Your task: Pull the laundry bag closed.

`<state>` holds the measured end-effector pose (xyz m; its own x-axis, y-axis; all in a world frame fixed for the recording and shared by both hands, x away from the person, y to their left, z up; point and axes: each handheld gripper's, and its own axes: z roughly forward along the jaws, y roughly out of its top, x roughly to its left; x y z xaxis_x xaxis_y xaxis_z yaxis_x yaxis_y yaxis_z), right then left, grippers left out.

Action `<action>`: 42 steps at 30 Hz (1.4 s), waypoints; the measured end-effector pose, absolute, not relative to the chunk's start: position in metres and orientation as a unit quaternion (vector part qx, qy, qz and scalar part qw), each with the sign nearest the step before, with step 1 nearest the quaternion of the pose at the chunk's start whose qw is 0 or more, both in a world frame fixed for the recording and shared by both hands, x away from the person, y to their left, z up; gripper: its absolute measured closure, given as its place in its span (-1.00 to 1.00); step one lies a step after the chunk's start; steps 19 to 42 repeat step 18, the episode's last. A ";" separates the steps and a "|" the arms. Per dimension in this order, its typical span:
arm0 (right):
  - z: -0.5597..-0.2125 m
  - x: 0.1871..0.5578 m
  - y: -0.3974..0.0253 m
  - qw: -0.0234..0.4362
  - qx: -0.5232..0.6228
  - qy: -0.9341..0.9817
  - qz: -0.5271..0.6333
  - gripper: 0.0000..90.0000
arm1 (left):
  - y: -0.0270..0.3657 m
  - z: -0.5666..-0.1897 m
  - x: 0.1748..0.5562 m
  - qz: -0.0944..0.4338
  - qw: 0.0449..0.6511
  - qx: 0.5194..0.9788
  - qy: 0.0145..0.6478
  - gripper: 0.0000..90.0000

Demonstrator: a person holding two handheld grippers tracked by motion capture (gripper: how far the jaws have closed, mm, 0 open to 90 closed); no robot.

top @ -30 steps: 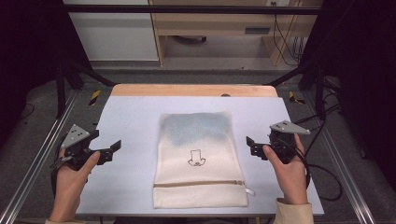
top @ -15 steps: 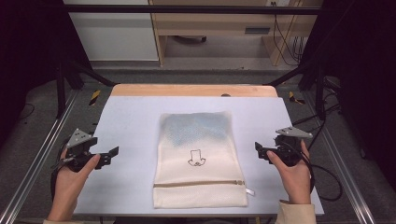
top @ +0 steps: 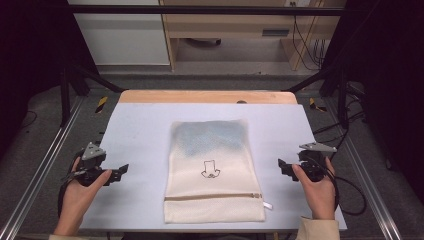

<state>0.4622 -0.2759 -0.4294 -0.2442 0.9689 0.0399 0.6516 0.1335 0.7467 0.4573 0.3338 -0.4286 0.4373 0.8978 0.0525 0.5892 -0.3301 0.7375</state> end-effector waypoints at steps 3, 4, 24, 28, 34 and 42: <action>-0.437 0.464 -0.277 0.222 0.570 0.718 0.333 -0.84 | 0.335 -0.432 0.458 0.259 0.300 0.787 0.472 -0.81; -0.439 0.464 -0.278 0.222 0.571 0.718 0.331 -0.83 | 0.336 -0.433 0.458 0.261 0.295 0.788 0.473 -0.81; -0.460 0.461 -0.271 0.202 0.560 0.732 0.330 -0.75 | 0.323 -0.454 0.460 0.247 0.307 0.789 0.472 -0.83; -0.460 0.461 -0.271 0.202 0.560 0.732 0.330 -0.75 | 0.323 -0.454 0.460 0.247 0.307 0.789 0.472 -0.83; -0.460 0.461 -0.271 0.202 0.560 0.732 0.330 -0.75 | 0.323 -0.454 0.460 0.247 0.307 0.789 0.472 -0.83; -0.460 0.461 -0.271 0.202 0.560 0.732 0.330 -0.75 | 0.323 -0.454 0.460 0.247 0.307 0.789 0.472 -0.83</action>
